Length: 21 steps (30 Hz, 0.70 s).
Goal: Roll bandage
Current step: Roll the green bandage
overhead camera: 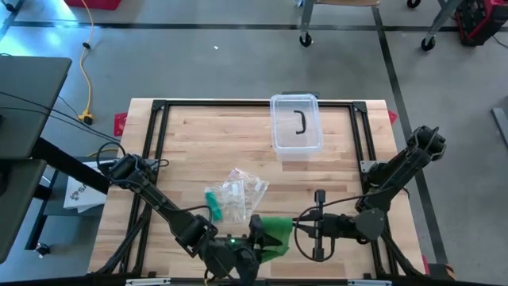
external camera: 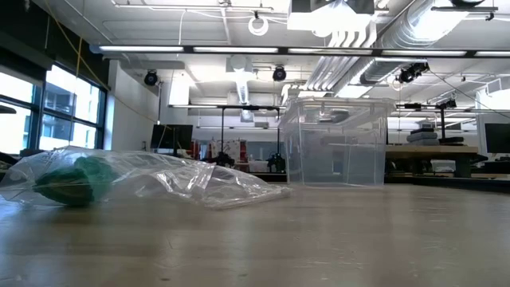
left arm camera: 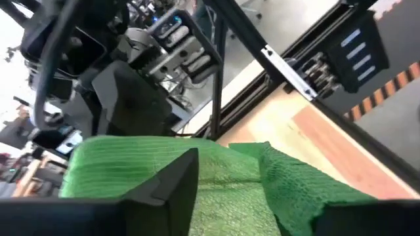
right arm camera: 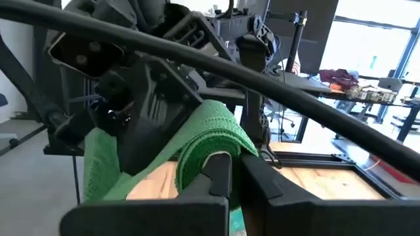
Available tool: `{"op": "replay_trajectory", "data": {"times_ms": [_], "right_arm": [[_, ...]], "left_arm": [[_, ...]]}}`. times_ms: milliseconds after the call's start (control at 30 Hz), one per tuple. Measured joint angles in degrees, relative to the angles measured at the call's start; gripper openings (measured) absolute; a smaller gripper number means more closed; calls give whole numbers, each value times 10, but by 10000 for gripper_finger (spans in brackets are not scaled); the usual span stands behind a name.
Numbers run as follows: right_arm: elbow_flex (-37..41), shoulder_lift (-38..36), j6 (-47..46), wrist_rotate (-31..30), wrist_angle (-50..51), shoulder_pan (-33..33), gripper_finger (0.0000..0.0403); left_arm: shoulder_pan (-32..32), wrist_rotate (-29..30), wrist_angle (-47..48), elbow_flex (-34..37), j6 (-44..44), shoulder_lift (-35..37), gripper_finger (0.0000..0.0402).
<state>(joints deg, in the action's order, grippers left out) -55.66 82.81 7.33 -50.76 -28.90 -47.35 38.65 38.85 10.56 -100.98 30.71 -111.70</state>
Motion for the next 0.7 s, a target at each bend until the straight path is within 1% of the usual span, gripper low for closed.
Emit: {"op": "replay_trajectory", "data": {"times_ms": [133,233,300,367,500,600,700], "right_arm": [[-2,0,-22,3,13,0,0],[-2,0,-25,4,17,0,0],[-2,0,-28,4,16,0,0],[-2,-1,-29,6,16,0,0],[-2,-1,-39,9,18,-1,0],[-3,-1,-39,11,19,0,0],[-3,-1,-40,13,21,0,0]], "left_arm": [[-2,7,-25,0,26,0,202],[-6,12,-35,-2,29,0,228],[-8,28,-39,-12,32,-1,236],[-8,54,-48,-19,54,-1,238],[-6,108,-62,-23,156,-1,230],[-4,125,-65,-23,248,-1,228],[-1,127,-64,-23,323,-1,230]]}}
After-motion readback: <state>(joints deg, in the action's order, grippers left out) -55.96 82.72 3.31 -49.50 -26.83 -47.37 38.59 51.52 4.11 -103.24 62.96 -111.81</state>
